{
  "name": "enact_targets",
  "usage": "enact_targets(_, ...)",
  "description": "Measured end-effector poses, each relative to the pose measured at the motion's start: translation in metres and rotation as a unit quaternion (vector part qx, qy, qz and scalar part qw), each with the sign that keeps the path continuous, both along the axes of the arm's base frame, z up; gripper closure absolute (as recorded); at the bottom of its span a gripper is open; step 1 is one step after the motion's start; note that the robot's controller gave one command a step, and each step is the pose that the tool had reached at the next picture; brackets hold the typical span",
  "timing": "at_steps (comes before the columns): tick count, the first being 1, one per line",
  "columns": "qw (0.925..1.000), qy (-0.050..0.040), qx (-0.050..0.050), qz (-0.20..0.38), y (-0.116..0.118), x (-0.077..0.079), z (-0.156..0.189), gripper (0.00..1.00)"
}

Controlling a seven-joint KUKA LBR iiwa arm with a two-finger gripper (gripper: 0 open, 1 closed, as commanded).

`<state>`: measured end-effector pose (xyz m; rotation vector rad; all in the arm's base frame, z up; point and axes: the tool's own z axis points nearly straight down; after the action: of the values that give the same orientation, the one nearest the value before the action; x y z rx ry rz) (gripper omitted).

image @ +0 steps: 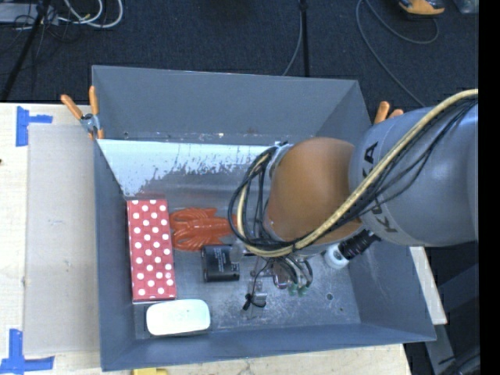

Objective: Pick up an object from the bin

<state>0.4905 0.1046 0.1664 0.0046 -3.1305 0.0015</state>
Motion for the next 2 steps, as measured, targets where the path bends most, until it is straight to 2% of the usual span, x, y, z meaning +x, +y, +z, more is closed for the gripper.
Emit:
enact_targets(1,1.0,-0.0041,0.001,-0.002,-0.001,0.002,0.004,0.0)
enact_targets(2,0.9983,-0.0043,0.001,0.058,-0.006,0.048,-0.054,0.0)
